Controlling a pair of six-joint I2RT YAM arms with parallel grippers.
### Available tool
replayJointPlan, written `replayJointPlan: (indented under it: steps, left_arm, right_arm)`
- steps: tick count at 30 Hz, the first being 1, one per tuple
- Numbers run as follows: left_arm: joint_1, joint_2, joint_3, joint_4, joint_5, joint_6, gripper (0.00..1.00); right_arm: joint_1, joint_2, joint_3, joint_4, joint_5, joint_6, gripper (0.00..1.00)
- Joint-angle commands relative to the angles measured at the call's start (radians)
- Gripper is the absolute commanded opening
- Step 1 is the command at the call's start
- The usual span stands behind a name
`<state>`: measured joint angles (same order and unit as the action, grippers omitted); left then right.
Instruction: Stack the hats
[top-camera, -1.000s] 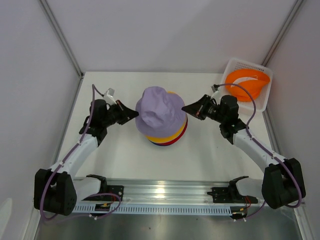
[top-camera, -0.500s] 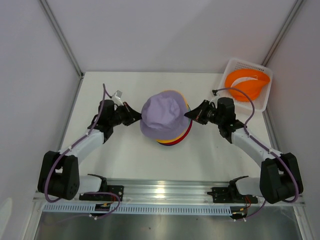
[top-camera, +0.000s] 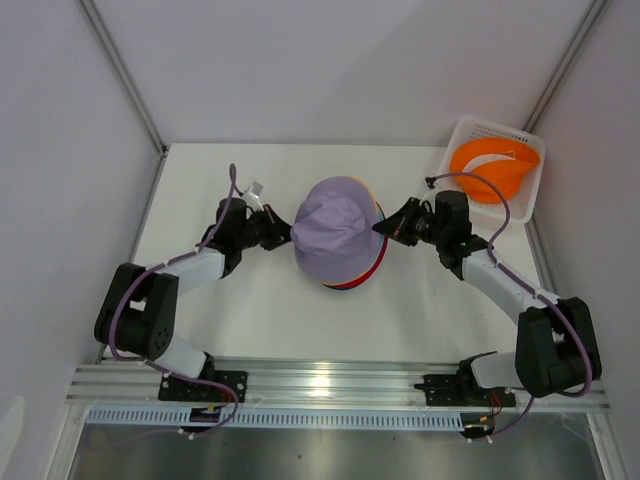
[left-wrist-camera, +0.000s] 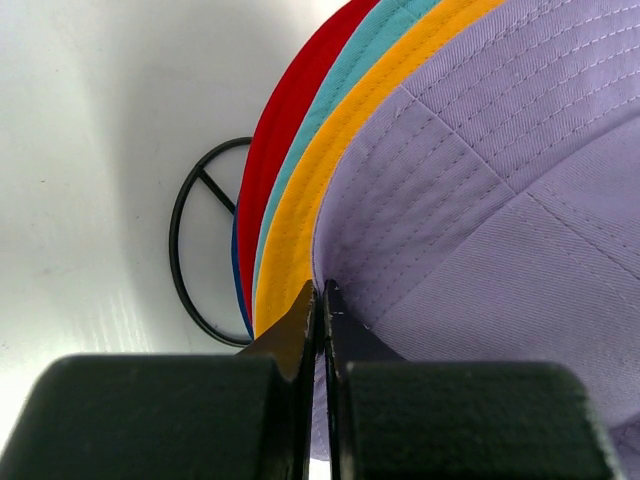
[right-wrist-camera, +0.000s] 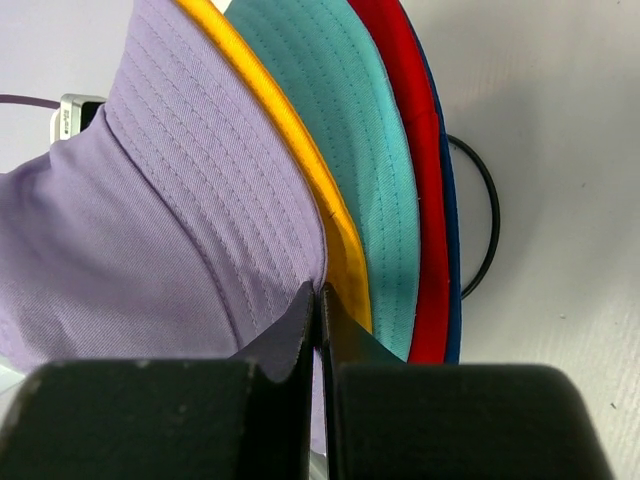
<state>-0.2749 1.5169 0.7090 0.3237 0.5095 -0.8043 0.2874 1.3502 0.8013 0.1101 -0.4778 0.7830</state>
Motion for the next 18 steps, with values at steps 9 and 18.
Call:
replayJointPlan:
  steps: [9,18]
  left_arm:
    - [-0.020,-0.112,-0.056,-0.181,-0.117,0.154,0.25]
    - [0.012,-0.299,0.133,-0.366,-0.215,0.304,0.55]
  right_arm:
    - [-0.024,0.033,0.036,-0.136,0.005,-0.126,0.00]
    - [-0.040,0.070,0.205,-0.130,-0.084,-0.218,0.02]
